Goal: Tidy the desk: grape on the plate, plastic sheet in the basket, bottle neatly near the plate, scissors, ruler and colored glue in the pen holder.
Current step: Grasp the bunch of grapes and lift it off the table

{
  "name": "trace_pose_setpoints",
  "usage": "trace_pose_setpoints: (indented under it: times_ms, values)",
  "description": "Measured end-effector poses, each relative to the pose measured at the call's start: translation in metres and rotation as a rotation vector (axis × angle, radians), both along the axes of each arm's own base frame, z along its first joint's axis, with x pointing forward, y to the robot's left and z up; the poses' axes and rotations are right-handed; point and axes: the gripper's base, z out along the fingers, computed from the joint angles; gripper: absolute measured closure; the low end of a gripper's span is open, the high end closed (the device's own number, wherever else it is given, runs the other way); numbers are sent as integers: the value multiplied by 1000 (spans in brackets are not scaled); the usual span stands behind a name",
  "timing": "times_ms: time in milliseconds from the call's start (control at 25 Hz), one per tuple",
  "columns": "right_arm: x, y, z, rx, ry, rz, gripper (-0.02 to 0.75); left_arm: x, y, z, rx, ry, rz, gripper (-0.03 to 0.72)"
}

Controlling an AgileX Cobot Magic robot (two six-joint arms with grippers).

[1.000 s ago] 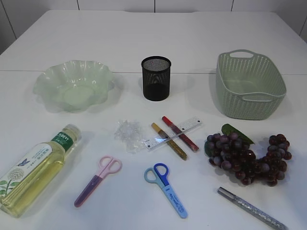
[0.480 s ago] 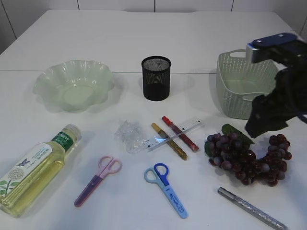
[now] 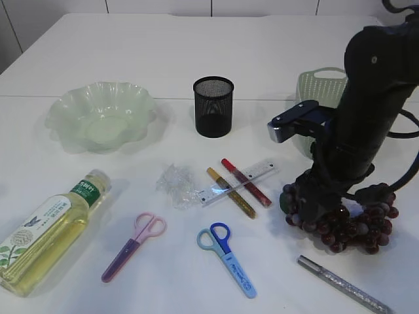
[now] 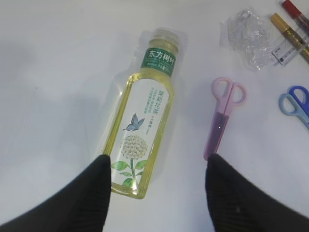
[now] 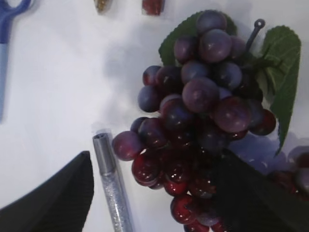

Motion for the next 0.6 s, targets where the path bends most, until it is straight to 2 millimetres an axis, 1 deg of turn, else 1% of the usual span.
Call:
trace_pose_setpoints:
  times_ms: [200, 600]
  values:
    - [5, -4, -10, -75, 4, 24, 139, 0, 0, 0, 8, 1, -3, 233]
    - [12, -4, -31, -110, 15, 9, 139, 0, 1, 0, 17, 1, -7, 233]
